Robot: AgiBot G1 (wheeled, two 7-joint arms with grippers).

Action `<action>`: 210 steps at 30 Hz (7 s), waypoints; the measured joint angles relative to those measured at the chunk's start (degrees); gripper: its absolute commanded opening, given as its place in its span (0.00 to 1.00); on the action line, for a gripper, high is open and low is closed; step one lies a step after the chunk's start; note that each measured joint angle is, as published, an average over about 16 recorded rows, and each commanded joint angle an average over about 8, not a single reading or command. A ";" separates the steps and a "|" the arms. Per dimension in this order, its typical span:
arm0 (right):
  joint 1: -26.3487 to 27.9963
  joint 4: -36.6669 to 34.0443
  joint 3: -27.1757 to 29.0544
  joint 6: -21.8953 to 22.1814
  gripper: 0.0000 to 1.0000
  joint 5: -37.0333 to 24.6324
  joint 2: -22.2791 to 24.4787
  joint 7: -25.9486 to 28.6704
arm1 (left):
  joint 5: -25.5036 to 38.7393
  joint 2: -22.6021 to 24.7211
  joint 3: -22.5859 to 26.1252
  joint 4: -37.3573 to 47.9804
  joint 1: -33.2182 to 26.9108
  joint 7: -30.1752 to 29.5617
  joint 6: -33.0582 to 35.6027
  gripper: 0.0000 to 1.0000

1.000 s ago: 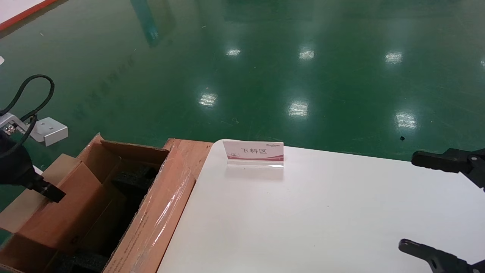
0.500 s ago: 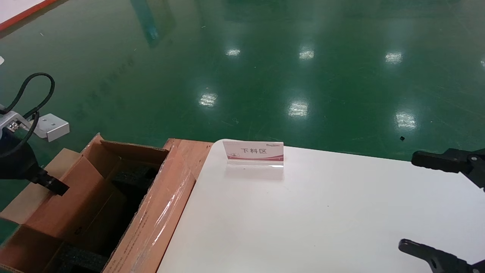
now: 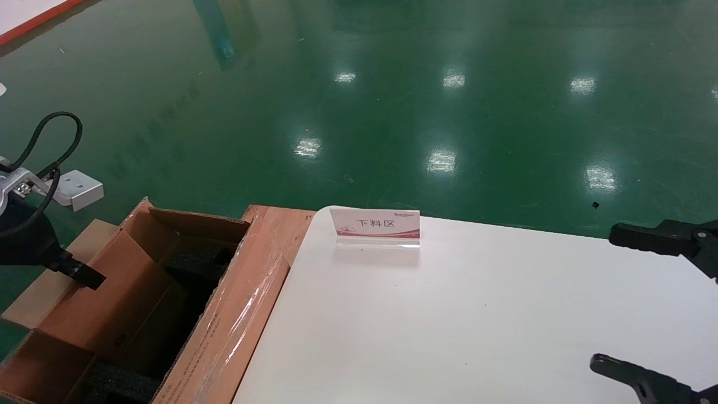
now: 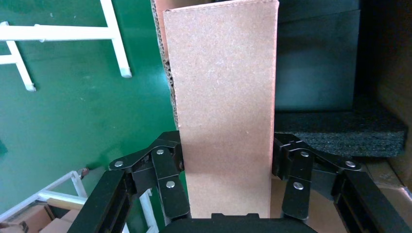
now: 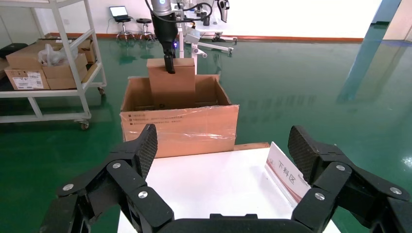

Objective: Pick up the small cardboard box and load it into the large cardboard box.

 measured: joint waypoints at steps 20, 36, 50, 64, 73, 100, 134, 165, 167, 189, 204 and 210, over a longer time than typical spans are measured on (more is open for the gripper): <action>0.01 0.00 -0.06 0.03 1.00 0.04 0.03 -0.03 | -0.49 1.74 -0.07 4.82 4.89 0.88 -3.81 0.00; 0.02 0.00 -0.11 0.05 1.00 0.08 0.05 -0.05 | -1.01 5.13 0.23 8.92 12.06 -1.34 -7.09 0.00; 0.03 0.00 -0.15 0.07 1.00 0.10 0.06 -0.08 | -3.58 7.00 -0.11 14.56 18.88 -0.44 -9.41 0.00; 0.03 -0.01 -0.18 0.09 1.00 0.13 0.08 -0.09 | -6.52 8.06 -0.61 18.23 23.01 1.64 -9.25 1.00; 0.02 -0.02 -0.18 0.09 1.00 0.13 0.08 -0.09 | -6.61 8.08 -0.60 18.35 23.11 1.73 -9.13 1.00; 0.05 -0.06 -0.20 0.09 1.00 0.14 0.08 -0.12 | -4.59 6.91 -3.01 9.53 15.51 4.89 -12.15 1.00; 0.08 -0.12 -0.25 0.11 1.00 0.19 0.11 -0.17 | -11.84 0.98 -31.28 -6.69 18.88 21.39 -15.00 1.00; 0.02 -0.09 -0.06 0.04 1.00 0.05 0.03 -0.07 | -33.31 4.15 -92.35 -4.45 64.88 55.03 3.81 1.00; 0.01 -0.08 -0.02 0.02 1.00 0.02 0.02 -0.05 | -34.70 4.36 -96.30 -4.31 67.86 57.21 5.03 1.00; -0.11 0.04 0.44 -0.16 1.00 -0.30 -0.16 0.22 | -45.65 5.98 -127.37 -3.13 91.26 74.37 14.62 1.00; -0.19 0.11 0.76 -0.29 1.00 -0.52 -0.28 0.40 | -45.77 5.97 -127.52 -3.10 91.40 74.53 14.67 1.00; -0.22 0.14 0.85 -0.33 1.00 -0.58 -0.32 0.45 | -45.78 5.96 -127.50 -3.10 91.39 74.54 14.66 1.00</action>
